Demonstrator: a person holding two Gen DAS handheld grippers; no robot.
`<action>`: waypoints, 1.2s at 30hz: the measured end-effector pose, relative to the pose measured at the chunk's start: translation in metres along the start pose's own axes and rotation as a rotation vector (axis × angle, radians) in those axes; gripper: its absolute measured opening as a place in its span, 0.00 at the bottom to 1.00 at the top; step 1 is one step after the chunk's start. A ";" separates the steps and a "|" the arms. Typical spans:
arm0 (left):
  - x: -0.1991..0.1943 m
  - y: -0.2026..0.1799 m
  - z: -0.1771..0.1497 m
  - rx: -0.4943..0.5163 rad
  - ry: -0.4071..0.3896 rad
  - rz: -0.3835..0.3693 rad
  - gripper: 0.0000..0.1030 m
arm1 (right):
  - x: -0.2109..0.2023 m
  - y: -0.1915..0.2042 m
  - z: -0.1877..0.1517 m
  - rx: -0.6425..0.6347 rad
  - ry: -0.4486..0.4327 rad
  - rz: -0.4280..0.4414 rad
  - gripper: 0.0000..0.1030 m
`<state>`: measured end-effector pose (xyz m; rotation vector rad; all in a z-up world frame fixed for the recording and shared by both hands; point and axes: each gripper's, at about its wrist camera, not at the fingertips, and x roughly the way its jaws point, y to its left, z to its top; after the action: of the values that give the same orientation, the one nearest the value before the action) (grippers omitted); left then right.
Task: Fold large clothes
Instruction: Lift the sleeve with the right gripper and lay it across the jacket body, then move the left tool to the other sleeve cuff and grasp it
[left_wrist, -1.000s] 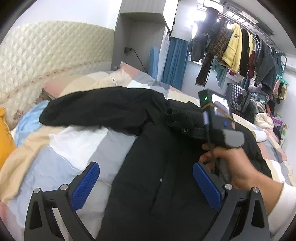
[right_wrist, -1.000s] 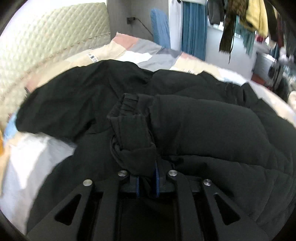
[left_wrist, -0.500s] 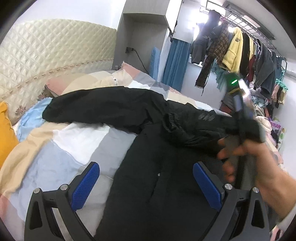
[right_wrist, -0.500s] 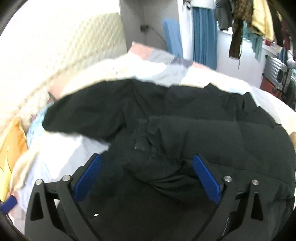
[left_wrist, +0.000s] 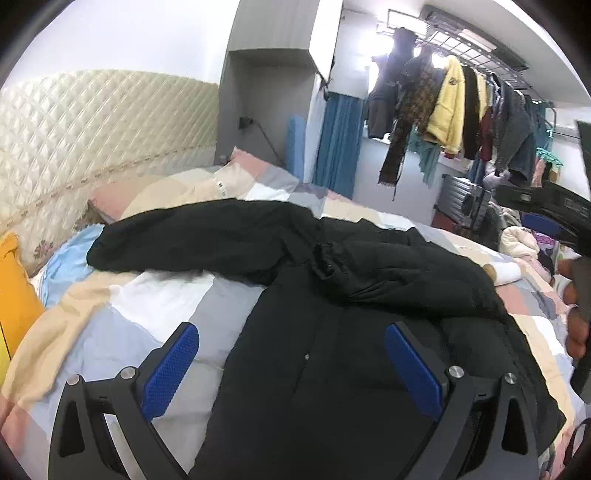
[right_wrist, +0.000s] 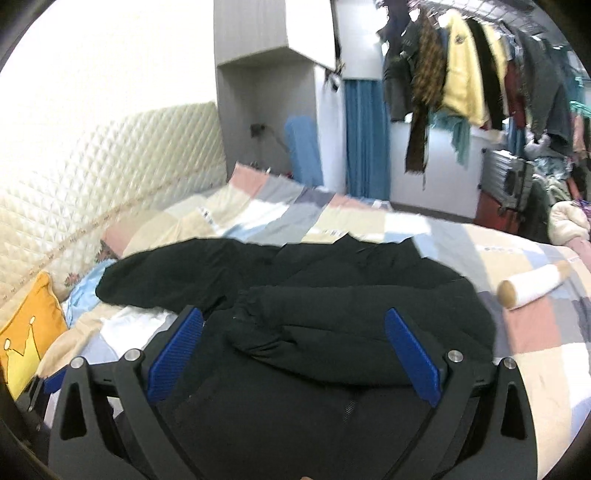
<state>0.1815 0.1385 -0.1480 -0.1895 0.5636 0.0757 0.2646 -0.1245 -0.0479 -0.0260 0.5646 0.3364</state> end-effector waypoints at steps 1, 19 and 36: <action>-0.003 -0.002 0.000 0.001 -0.004 -0.005 0.99 | -0.013 -0.006 -0.003 0.017 -0.018 -0.002 0.98; -0.042 -0.050 -0.006 0.082 -0.080 -0.118 0.99 | -0.140 -0.058 -0.088 0.112 -0.071 -0.091 1.00; 0.002 -0.021 0.024 0.028 0.072 -0.207 0.99 | -0.160 -0.077 -0.142 0.151 -0.081 -0.225 1.00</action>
<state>0.1979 0.1230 -0.1259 -0.2230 0.6133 -0.1400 0.0886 -0.2627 -0.0888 0.0694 0.4995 0.0746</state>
